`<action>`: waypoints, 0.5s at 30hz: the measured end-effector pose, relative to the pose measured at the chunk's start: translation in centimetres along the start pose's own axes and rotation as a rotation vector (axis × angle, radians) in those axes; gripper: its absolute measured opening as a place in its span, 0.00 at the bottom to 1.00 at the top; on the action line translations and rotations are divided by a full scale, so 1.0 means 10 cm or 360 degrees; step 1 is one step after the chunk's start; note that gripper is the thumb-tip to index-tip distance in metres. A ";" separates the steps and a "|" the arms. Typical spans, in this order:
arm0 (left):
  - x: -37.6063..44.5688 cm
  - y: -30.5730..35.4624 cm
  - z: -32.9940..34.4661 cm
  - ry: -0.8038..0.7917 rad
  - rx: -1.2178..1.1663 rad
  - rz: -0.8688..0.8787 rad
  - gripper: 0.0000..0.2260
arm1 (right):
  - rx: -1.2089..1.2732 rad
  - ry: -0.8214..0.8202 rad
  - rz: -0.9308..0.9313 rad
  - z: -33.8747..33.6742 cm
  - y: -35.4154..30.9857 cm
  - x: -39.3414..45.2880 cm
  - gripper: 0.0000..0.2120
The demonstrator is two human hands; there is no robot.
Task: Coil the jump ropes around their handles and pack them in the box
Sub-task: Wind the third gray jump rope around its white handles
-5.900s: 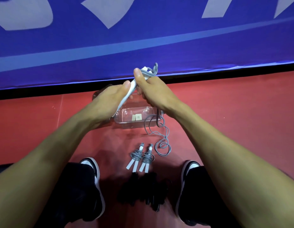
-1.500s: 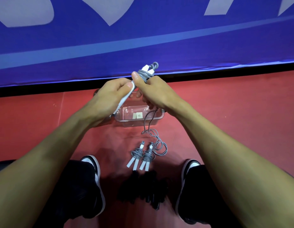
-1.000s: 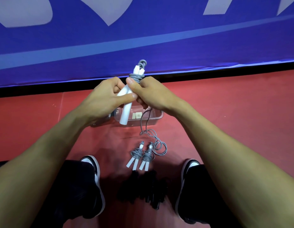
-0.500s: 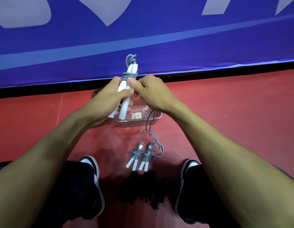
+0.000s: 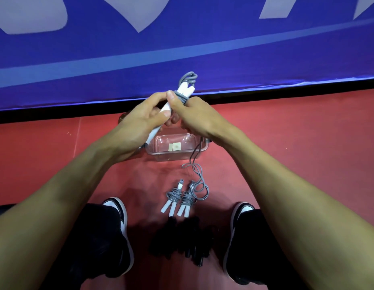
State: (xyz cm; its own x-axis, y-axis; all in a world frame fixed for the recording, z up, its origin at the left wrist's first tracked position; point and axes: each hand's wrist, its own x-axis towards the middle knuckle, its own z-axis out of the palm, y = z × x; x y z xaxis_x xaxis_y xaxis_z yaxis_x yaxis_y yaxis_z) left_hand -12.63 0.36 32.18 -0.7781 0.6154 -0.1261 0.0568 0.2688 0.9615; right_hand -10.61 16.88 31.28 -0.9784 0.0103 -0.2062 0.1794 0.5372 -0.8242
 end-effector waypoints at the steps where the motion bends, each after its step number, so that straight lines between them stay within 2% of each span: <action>1: 0.00 0.00 -0.01 -0.0013 -0.0035 0.0009 0.15 | 0.0000 -0.0010 0.0009 0.00 0.00 -0.01 0.31; 5: 0.01 -0.03 -0.04 0.0089 -0.0047 -0.0048 0.22 | -0.0061 0.0018 0.0009 -0.02 -0.03 -0.03 0.30; 10: 0.04 -0.05 -0.01 0.0231 0.0000 -0.0055 0.23 | -0.0060 0.0110 -0.0049 -0.02 -0.04 -0.01 0.31; 13: 0.04 -0.07 -0.02 0.0335 0.0183 -0.0070 0.24 | 0.0028 0.0017 -0.0012 -0.01 -0.03 -0.02 0.31; 15: 0.03 -0.07 0.01 0.0378 0.0444 -0.0052 0.20 | 0.0042 -0.0051 -0.0010 0.01 -0.04 -0.04 0.30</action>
State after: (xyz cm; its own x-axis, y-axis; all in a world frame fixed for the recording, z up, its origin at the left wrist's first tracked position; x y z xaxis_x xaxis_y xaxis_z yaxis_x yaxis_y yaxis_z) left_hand -12.85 0.45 31.44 -0.9040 0.4227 -0.0642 0.1723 0.4976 0.8501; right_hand -10.25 16.61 31.67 -0.9758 -0.0200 -0.2176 0.1765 0.5146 -0.8390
